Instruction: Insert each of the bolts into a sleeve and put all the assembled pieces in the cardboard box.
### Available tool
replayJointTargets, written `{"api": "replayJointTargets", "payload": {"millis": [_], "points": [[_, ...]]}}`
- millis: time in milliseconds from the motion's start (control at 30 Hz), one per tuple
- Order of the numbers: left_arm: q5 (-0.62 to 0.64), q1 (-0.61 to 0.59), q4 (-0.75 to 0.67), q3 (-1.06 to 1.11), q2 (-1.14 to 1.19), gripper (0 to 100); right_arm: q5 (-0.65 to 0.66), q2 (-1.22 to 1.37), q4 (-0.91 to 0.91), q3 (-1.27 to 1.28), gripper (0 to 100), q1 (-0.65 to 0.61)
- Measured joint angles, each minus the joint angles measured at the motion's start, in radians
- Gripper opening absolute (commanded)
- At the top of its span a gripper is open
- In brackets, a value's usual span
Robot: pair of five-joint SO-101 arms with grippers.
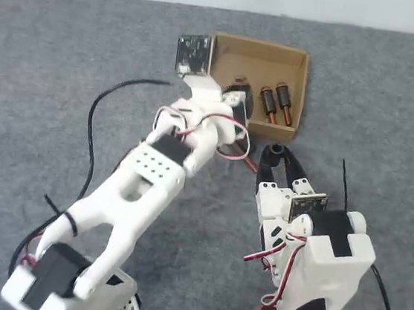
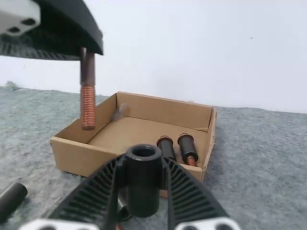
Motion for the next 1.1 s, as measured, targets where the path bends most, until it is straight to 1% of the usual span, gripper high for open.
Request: {"api": "replayJointTargets", "payload": {"millis": [267, 333, 733, 800, 1000, 1100], "points": [[0.0, 0.12, -0.256, 0.265, -0.195, 1, 0.0, -0.006, 0.0, 0.003, 0.6, 0.0], [0.0, 0.138, -0.287, 0.299, -0.23, 1, 0.0, -0.006, 0.0, 0.003, 0.6, 0.0], [-0.002, 0.149, -0.302, 0.315, -0.259, 1, 0.0, -0.006, 0.0, 0.003, 0.6, 0.0], [-0.026, 0.149, -0.302, 0.315, -0.259, 1, 0.0, -0.006, 0.0, 0.003, 0.6, 0.0], [-0.169, 0.18, -0.302, 0.315, -0.259, 1, 0.0, -0.006, 0.0, 0.003, 0.6, -0.002], [-0.198, 0.206, -0.302, 0.315, -0.259, 1, 0.0, -0.006, 0.005, 0.003, 0.6, -0.02]]}}
